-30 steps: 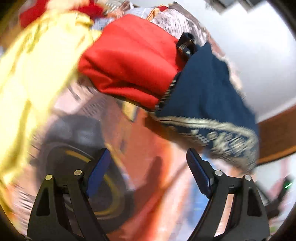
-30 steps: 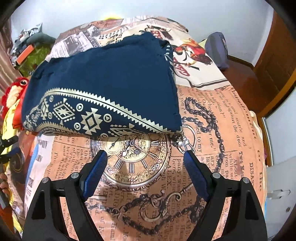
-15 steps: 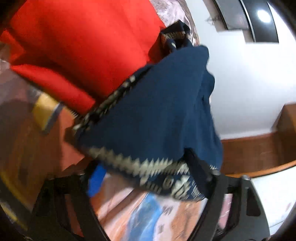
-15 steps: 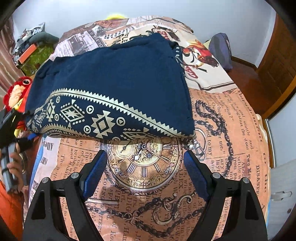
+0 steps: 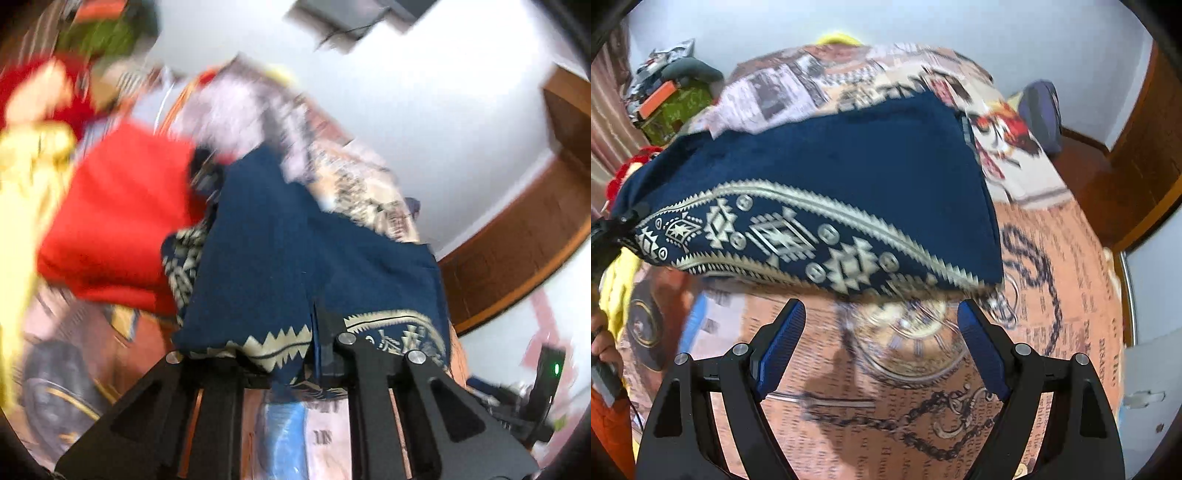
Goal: Fold large clothes
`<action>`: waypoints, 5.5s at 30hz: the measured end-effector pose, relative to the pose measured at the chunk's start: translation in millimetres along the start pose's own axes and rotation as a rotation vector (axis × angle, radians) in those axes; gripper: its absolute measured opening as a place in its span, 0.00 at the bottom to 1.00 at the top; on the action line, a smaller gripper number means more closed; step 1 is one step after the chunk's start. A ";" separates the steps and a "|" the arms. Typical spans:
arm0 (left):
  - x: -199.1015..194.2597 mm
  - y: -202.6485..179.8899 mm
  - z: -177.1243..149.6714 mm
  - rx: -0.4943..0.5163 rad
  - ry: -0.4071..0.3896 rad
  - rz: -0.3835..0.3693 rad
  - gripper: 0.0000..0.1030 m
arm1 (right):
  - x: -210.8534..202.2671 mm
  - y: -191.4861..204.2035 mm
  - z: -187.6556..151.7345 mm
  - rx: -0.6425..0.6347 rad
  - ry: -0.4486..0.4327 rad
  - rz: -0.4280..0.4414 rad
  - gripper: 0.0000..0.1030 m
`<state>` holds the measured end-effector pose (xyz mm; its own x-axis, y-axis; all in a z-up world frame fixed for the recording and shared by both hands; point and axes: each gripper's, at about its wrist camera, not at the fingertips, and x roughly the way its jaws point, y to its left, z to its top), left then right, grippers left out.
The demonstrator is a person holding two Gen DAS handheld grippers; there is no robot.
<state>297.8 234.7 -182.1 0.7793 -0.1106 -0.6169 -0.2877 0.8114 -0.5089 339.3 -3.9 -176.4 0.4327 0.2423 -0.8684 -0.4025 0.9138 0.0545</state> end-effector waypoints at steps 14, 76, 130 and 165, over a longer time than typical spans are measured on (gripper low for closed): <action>-73.6 50.5 -29.8 0.048 -0.075 0.141 0.12 | 36.7 108.6 35.0 -0.203 0.031 0.107 0.82; 45.7 -103.1 -77.5 0.442 0.243 0.091 0.91 | 21.9 -71.8 -28.6 0.052 0.008 0.116 0.92; 33.6 -75.5 22.0 0.062 0.336 -0.316 0.64 | 1.8 34.4 75.2 0.091 0.100 0.603 0.26; 57.4 190.4 123.2 -0.087 0.267 -0.011 0.73 | 132.6 234.7 123.2 -0.160 0.072 0.375 0.48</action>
<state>356.4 453.5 -240.4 0.6117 -0.2759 -0.7414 -0.3356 0.7581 -0.5591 401.6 282.9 -218.0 0.1770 0.5204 -0.8354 -0.6441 0.7030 0.3015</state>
